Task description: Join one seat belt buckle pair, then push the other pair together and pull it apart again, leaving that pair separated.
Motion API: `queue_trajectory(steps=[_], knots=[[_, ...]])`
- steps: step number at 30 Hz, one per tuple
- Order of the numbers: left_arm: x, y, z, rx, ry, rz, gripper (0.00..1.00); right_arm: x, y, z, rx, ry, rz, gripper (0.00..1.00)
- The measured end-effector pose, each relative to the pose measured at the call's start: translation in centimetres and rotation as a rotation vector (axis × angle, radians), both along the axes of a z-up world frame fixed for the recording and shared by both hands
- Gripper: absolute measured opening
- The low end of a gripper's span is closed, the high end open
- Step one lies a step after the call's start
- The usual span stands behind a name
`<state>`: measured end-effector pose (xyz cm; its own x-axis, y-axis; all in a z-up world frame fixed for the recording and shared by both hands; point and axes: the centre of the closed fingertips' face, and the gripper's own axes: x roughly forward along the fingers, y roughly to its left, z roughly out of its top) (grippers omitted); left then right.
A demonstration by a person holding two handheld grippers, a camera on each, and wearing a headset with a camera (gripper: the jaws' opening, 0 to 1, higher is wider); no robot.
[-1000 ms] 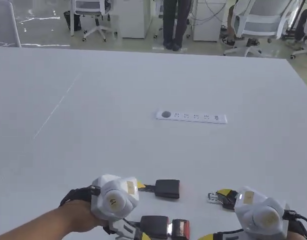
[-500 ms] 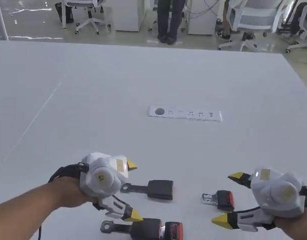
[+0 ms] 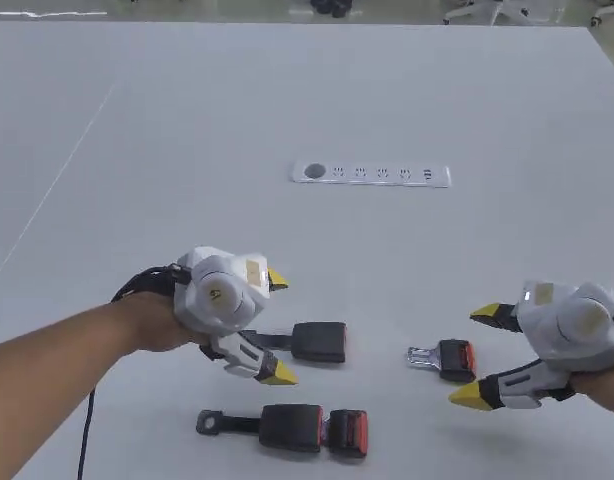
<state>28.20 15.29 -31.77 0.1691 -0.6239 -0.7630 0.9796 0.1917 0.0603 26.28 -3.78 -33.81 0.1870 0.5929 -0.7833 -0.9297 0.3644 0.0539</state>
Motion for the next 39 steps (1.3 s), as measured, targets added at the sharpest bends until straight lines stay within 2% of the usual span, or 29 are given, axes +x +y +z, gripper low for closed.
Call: queue_trajectory(steps=[4,7,11,12,14,17,20,21,23,24,27,32,34,35,37,39], knots=[[-0.3,-0.8,-1.6,0.014,0.03,-0.039,0.77,0.4,-0.1,-1.1,-0.009,0.022,0.015,0.73],[0.3,-1.2,-2.6,0.017,0.045,-0.039,0.75,0.5,-0.1,-1.8,-0.009,0.041,0.028,0.72],[0.7,-1.6,-3.5,0.007,0.063,-0.032,0.72,0.2,0.5,-1.9,0.003,0.057,0.047,0.68],[0.8,-1.6,-3.9,0.012,0.066,-0.035,0.71,0.2,0.4,-2.0,0.002,0.059,0.051,0.68],[1.2,-1.3,-4.7,0.051,0.04,-0.05,0.68,0.0,0.5,-2.2,0.002,0.069,0.062,0.66],[1.0,-1.7,-5.0,0.03,0.074,-0.045,0.63,-0.4,0.6,-2.4,-0.003,0.087,0.084,0.62],[0.9,-1.9,-5.4,0.039,0.07,-0.065,0.59,-0.7,0.2,-2.8,-0.03,0.08,0.117,0.56],[1.0,-1.9,-5.7,0.04,0.077,-0.064,0.58,-0.4,0.3,-2.7,-0.024,0.066,0.117,0.55],[1.1,-1.6,-6.1,0.053,0.083,-0.063,0.57,-0.3,0.2,-2.7,-0.021,0.07,0.114,0.52],[1.1,-1.9,-5.9,0.032,0.079,-0.072,0.57,-0.3,0.1,-2.7,-0.022,0.069,0.116,0.5],[1.2,-1.8,-5.8,0.036,0.077,-0.078,0.56,-0.2,-0.1,-2.9,-0.037,0.051,0.139,0.47],[1.0,-2.0,-5.7,0.027,0.075,-0.104,0.48,0.3,-0.4,-3.4,-0.071,0.03,0.167,0.4],[1.0,-2.0,-5.6,0.026,0.073,-0.108,0.47,0.4,-0.4,-3.5,-0.073,0.036,0.171,0.4],[0.9,-2.0,-5.6,0.026,0.075,-0.111,0.45,0.4,-0.4,-3.5,-0.075,0.034,0.176,0.39],[0.6,-2.1,-5.4,0.023,0.079,-0.14,0.35,0.5,-0.4,-3.6,-0.08,0.032,0.184,0.38],[0.7,-2.0,-5.4,0.029,0.068,-0.138,0.35,0.6,-0.5,-3.6,-0.082,0.034,0.185,0.37]])
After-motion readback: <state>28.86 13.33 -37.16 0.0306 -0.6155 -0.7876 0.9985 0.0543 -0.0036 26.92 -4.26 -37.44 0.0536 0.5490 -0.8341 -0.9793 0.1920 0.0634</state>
